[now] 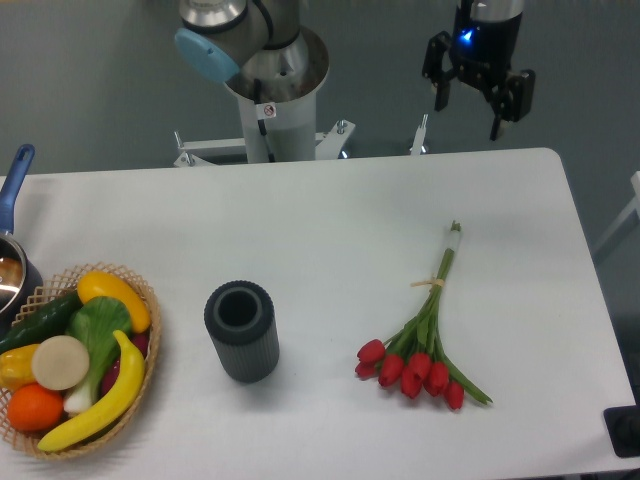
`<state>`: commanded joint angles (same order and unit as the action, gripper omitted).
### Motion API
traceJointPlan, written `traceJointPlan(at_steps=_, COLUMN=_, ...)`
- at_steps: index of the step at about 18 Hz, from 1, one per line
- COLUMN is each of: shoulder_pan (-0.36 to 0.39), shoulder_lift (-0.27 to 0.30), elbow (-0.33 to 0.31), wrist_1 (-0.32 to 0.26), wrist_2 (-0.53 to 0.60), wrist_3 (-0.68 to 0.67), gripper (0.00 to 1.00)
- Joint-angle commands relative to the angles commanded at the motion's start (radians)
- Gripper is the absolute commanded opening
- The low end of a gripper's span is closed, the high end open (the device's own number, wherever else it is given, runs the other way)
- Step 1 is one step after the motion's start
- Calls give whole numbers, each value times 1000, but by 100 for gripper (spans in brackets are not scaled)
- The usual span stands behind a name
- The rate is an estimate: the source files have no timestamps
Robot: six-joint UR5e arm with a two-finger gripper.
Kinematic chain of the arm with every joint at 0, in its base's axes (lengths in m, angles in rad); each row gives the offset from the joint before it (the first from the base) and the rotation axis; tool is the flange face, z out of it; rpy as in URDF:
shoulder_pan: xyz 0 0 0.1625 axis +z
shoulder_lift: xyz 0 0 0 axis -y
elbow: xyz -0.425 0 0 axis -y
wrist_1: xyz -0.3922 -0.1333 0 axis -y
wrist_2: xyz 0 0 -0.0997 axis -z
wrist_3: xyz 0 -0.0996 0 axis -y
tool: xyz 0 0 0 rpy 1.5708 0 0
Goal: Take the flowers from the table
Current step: 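Open the gripper and start moving it toward the red tulip bundle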
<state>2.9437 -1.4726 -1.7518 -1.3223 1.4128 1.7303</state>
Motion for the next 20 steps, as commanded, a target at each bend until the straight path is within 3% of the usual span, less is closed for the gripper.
traceJointPlan(at_steps=11, shoulder_pan=9, shoulder_lift=20, elbow=-26, wrist_1=-2, wrist_2=-18, wrist_3=-35, gripper=100)
traceJointPlan(at_steps=17, shoulder_pan=-2, shoulder_lift=15, elbow=-44, wrist_1=23, wrist_2=-54, wrist_3=-247, gripper=100)
traceJointPlan(at_steps=20, shoulder_pan=-6, shoulder_lift=5, elbow=-58, wrist_1=35, wrist_2=-55, wrist_3=-275, gripper=100)
